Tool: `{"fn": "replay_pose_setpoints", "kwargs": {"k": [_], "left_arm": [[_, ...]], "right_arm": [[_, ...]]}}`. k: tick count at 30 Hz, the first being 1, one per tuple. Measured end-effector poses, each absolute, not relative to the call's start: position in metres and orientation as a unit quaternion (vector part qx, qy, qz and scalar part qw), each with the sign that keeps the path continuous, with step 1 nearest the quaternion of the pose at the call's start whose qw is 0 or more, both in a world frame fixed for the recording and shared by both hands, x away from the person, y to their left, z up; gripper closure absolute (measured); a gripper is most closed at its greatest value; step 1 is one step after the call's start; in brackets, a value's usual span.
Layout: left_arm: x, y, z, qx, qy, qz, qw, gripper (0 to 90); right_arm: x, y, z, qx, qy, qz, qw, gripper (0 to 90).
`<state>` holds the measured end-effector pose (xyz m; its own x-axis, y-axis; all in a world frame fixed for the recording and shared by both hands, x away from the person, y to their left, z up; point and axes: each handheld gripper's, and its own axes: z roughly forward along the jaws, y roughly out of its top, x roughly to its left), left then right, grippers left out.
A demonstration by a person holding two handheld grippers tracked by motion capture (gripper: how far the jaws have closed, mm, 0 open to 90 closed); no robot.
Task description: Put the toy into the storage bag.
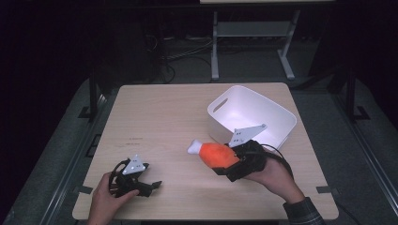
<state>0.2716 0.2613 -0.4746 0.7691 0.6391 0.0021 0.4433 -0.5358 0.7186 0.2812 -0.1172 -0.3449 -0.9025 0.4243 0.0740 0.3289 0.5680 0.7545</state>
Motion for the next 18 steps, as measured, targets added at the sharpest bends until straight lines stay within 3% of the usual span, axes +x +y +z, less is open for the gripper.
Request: {"fn": "replay_pose_setpoints", "kwargs": {"k": [18], "left_arm": [[0.272,0.261,-0.475,0.866,0.312,0.133,0.367,12.9]], "right_arm": [[0.298,-0.136,-0.323,0.242,0.879,0.403,0.08,16.6]]}}
